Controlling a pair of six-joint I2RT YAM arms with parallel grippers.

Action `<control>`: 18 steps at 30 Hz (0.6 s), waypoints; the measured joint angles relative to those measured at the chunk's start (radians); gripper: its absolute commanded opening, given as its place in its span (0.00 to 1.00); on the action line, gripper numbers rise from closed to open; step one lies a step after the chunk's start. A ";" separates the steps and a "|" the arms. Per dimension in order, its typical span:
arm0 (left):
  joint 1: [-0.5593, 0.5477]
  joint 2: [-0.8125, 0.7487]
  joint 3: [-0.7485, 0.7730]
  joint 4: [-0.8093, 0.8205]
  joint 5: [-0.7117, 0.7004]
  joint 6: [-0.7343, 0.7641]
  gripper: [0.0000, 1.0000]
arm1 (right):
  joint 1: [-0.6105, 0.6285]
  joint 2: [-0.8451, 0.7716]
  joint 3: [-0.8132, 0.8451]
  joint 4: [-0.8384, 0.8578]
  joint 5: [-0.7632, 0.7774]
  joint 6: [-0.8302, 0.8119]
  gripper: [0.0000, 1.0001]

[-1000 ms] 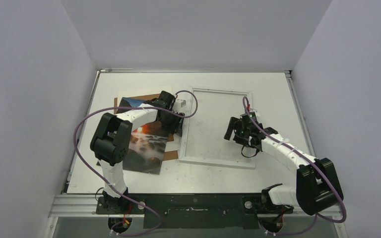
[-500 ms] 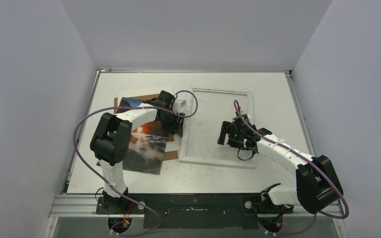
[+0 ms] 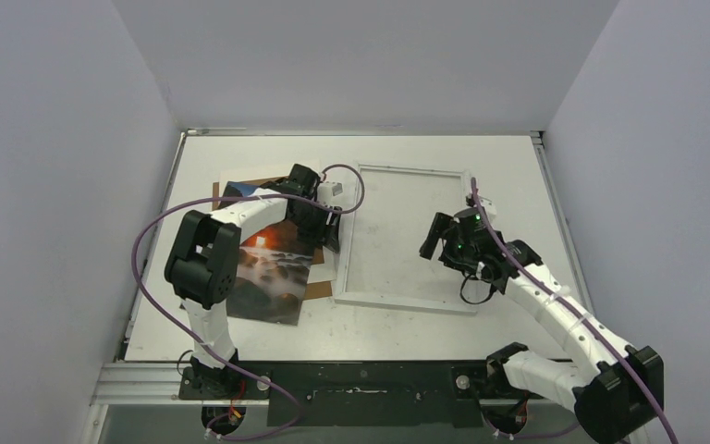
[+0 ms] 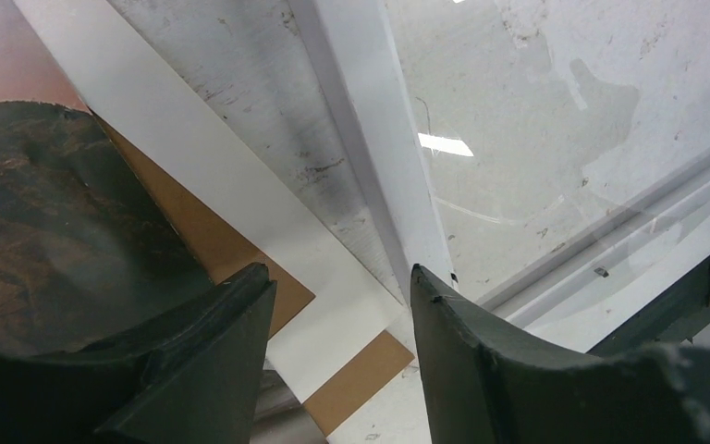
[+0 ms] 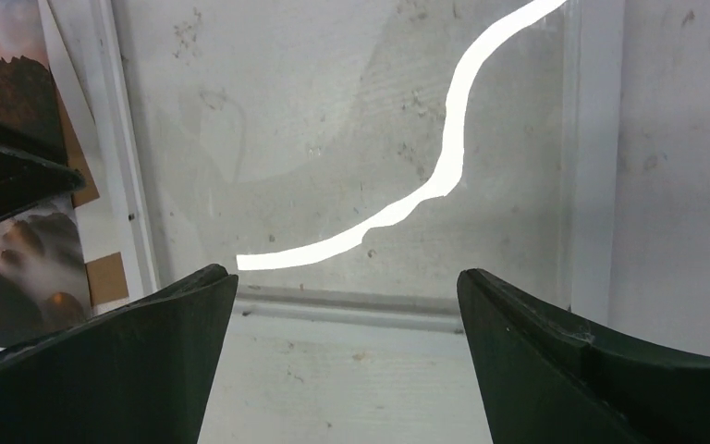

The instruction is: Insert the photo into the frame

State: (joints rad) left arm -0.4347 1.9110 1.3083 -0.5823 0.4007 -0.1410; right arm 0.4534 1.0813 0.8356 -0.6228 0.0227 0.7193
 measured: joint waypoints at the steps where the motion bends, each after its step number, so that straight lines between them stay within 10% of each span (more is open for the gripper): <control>1: 0.002 -0.003 0.002 -0.008 0.003 0.005 0.57 | 0.003 -0.021 -0.015 -0.011 0.002 0.023 0.93; 18: 0.008 -0.086 0.032 -0.117 0.003 0.137 0.61 | 0.492 -0.136 -0.196 0.029 0.134 0.724 0.90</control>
State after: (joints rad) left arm -0.4271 1.8252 1.3399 -0.6991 0.4038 -0.0044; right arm 0.9451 0.9451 0.6392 -0.5938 0.1570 1.4433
